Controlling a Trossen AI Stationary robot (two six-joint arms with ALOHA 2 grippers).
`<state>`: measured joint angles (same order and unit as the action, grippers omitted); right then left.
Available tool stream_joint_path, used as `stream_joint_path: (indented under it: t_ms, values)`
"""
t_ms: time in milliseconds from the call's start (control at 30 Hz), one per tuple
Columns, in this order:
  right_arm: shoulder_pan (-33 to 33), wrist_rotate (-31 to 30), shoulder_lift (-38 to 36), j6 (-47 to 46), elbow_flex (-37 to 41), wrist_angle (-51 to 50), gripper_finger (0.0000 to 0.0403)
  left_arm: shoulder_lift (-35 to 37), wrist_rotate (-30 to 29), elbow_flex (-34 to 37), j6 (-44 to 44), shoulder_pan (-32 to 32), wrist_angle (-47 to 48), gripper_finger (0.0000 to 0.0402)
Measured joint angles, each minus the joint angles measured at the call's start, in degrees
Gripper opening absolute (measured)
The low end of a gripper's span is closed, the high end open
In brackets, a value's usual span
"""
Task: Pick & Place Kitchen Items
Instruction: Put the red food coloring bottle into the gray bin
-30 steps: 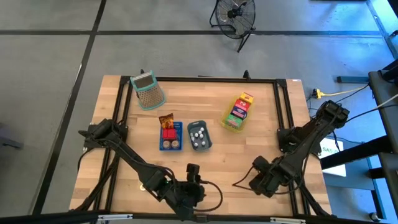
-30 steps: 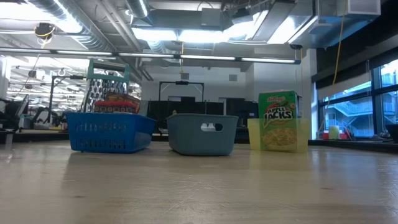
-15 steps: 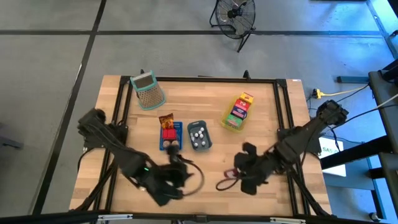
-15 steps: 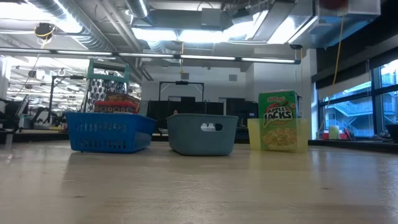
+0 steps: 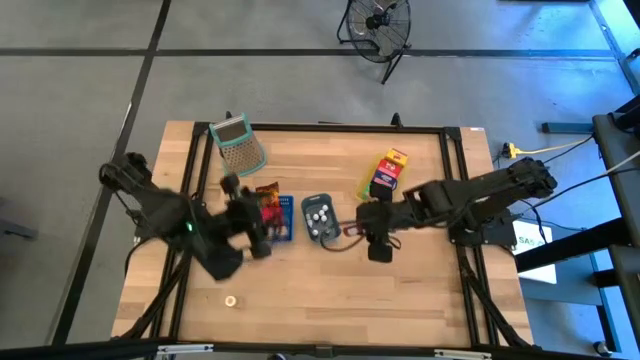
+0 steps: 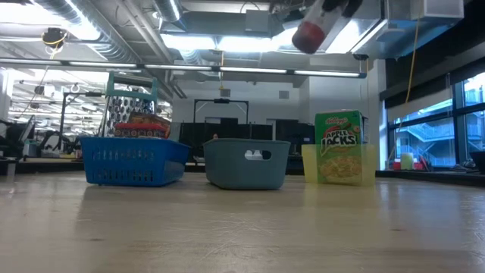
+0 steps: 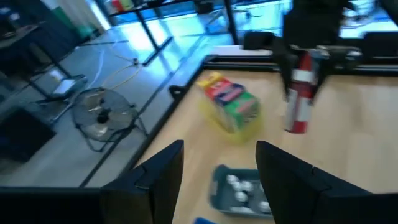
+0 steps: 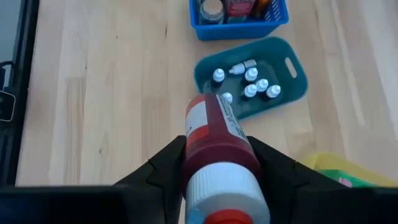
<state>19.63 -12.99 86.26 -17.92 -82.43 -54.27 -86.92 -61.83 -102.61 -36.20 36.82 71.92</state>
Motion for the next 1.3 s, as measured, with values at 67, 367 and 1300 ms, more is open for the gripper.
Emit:
stream_joint_path:
  t_ms: [67,367,1300]
  values:
    - [-2.07,1.68,0.00,0.86,0.00,0.03,0.0149,1.95,0.98,-0.01,0.92,-1.88,0.57,0.0196]
    - [-7.19,2.57,0.41,6.05,0.00,0.15,0.0149,11.67,11.40,-0.02,5.72,-7.14,5.71,0.0196]
    - [-23.14,6.31,10.36,32.04,-0.08,10.09,0.0149,16.33,17.38,0.00,30.00,-35.45,4.59,0.0196]
